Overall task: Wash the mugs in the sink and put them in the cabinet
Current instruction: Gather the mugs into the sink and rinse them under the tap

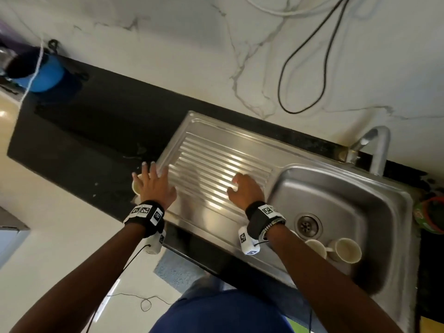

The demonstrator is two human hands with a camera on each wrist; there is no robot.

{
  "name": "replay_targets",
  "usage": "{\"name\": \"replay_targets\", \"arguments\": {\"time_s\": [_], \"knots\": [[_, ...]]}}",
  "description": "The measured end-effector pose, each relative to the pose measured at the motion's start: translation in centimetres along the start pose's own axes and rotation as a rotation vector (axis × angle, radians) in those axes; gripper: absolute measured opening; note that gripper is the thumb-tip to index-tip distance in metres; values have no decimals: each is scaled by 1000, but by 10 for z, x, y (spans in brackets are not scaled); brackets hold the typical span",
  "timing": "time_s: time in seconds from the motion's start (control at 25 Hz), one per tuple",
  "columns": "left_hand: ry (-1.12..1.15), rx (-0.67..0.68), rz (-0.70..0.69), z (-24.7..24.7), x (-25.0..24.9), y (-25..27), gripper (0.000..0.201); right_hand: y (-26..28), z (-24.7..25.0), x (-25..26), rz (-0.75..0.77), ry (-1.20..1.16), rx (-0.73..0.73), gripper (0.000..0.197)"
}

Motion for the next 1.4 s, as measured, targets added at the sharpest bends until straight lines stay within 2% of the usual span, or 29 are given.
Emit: {"name": "replay_targets", "arguments": {"time_s": [0.08, 0.16, 0.24, 0.36, 0.44, 0.6, 0.68, 0.76, 0.88, 0.92, 1.04, 1.2, 1.28, 1.4], "knots": [[12, 103, 173, 1, 27, -9, 105, -7, -20, 40, 71, -64, 47, 27], [87, 208, 252, 4, 48, -18, 111, -11, -39, 70, 127, -96, 89, 27], [136, 260, 227, 5, 53, -21, 99, -11, -51, 79, 148, -102, 129, 27], [117, 252, 122, 6, 35, -23, 89, -9, -54, 74, 133, -103, 156, 30], [150, 265, 15, 5, -1, -23, 88, -5, -47, 59, 123, -118, 162, 40], [268, 322, -173, 7, -115, -13, 79, 10, -27, 12, 99, -251, 152, 102], [312, 317, -269, 11, -179, -2, 76, 17, -10, -18, 70, -366, 42, 116], [338, 305, -388, 13, -247, 15, 72, 27, 19, -58, 6, -431, -146, 110], [414, 388, -528, 12, -328, 44, 69, 53, 68, -116, -91, -407, -430, 81], [442, 421, -563, 12, -346, 52, 69, 60, 78, -135, -125, -410, -475, 73], [425, 451, -643, 5, -400, 57, 54, 80, 99, -192, -228, -470, -511, 73], [406, 494, -703, -15, -469, 13, 29, 88, 110, -251, -330, -524, -581, 77], [376, 489, -775, -23, -504, 1, 33, 92, 114, -268, -364, -565, -603, 77], [230, 490, -955, -38, -552, 5, 40, 95, 115, -284, -400, -596, -609, 74]]}}
Point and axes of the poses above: each hand's wrist, its own y-axis away from the middle knuckle, its own z-axis out of the back of the hand, x = y × z, the point moved 4 cm from there along -y, towards the middle knuckle, and after that the axes turned 9 degrees about y, right-handed, at the moved point
